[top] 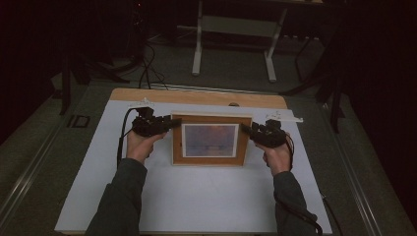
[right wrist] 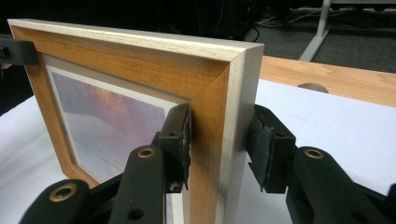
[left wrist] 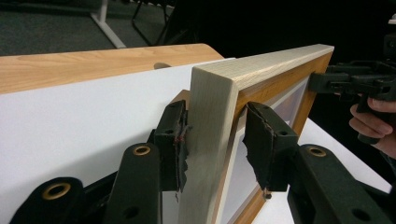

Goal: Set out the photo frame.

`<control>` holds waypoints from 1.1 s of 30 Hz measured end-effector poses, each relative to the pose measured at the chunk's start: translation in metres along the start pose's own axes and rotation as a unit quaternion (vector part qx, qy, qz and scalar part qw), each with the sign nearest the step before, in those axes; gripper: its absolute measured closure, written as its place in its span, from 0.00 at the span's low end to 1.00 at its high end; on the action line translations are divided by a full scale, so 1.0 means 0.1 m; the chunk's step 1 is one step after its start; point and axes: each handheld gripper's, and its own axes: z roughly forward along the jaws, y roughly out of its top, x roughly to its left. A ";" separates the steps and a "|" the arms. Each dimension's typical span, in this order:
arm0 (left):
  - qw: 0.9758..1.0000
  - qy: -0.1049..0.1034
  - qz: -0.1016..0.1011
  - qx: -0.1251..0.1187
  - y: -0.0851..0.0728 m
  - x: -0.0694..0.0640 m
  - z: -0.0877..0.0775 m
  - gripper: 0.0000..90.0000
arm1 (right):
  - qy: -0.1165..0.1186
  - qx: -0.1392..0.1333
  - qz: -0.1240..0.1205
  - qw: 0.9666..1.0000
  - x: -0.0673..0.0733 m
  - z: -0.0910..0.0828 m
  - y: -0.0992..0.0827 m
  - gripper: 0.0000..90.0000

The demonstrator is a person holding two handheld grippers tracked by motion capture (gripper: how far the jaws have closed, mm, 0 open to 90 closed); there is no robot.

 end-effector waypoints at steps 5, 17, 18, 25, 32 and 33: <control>1.000 0.002 -0.005 0.001 -0.01 0.00 -0.01 0.67 | 0.000 -0.004 0.001 1.000 -0.01 0.00 -0.02 0.67; 1.000 0.005 -0.007 0.016 -0.02 -0.01 -0.04 0.68 | 0.003 0.007 -0.002 1.000 -0.03 -0.03 -0.02 0.64; 1.000 0.006 -0.007 0.019 -0.02 -0.01 -0.05 0.68 | 0.003 0.007 -0.003 1.000 -0.03 -0.03 -0.02 0.64; 1.000 0.009 -0.021 0.006 -0.02 0.04 -0.15 0.61 | 0.008 0.004 -0.003 1.000 -0.03 -0.10 -0.04 0.63; 1.000 0.012 -0.011 0.000 -0.04 0.03 -0.30 0.59 | 0.016 0.002 -0.004 1.000 -0.05 -0.21 -0.13 0.62; 1.000 0.013 -0.012 -0.001 -0.05 0.03 -0.33 0.58 | 0.016 0.002 -0.002 1.000 -0.06 -0.22 -0.15 0.62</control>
